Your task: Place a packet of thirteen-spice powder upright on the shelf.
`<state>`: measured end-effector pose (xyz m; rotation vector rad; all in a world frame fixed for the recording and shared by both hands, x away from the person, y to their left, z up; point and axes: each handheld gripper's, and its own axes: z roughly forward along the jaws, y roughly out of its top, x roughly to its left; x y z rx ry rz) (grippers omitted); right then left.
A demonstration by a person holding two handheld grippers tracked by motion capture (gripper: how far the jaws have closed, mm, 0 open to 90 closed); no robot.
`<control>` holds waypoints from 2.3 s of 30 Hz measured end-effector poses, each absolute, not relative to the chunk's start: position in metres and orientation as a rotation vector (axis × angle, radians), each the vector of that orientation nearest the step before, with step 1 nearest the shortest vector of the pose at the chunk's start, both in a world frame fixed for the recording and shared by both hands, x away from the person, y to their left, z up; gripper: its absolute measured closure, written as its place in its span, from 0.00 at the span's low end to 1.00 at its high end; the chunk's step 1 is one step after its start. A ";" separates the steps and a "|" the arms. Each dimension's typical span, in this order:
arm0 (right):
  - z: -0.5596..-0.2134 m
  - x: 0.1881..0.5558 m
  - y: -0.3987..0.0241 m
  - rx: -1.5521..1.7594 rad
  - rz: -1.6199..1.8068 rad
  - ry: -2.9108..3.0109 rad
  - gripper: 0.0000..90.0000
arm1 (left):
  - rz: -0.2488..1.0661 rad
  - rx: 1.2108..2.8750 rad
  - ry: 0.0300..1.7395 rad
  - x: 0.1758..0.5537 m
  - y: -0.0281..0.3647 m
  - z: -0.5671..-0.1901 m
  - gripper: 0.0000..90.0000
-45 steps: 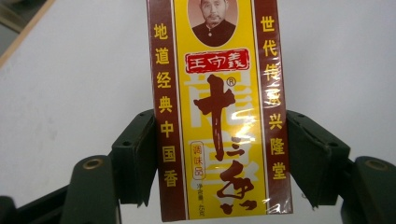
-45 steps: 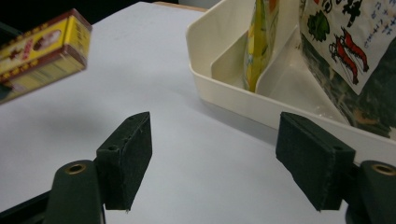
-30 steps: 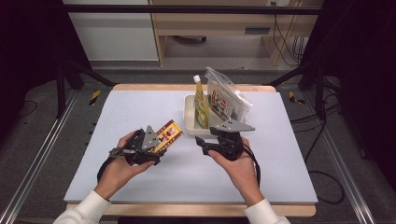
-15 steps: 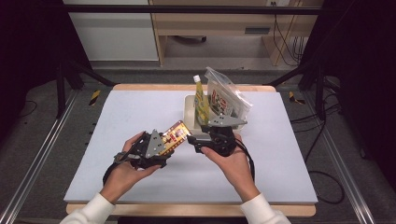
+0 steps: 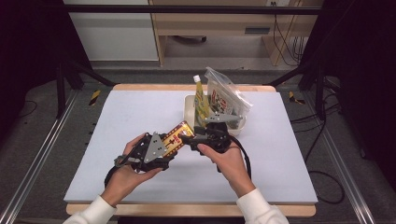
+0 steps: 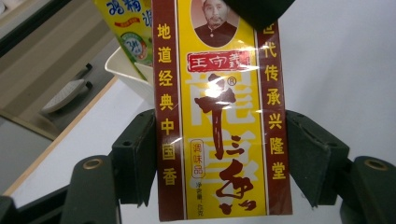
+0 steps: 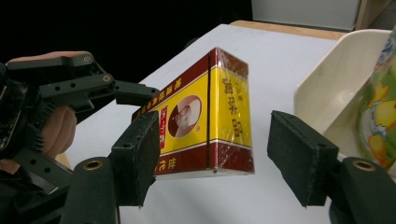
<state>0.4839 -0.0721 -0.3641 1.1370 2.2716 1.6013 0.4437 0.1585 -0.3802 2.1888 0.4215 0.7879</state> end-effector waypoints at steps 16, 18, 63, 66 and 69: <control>-0.365 0.483 -0.077 1.210 1.719 2.270 0.75 | 0.785 2.173 0.465 0.453 0.153 -0.397 0.33; -0.364 0.481 -0.077 1.197 1.671 2.250 0.75 | 0.768 2.164 0.488 0.454 0.153 -0.398 0.27; -0.302 0.514 -0.049 1.255 1.365 1.861 0.75 | 0.672 1.943 1.047 0.417 0.302 -0.435 0.11; -0.304 0.518 -0.050 1.273 1.358 1.843 0.75 | 0.673 1.944 1.048 0.417 0.301 -0.435 0.11; -0.304 0.521 -0.050 1.286 1.343 1.826 0.75 | 0.675 1.949 1.045 0.417 0.301 -0.435 0.11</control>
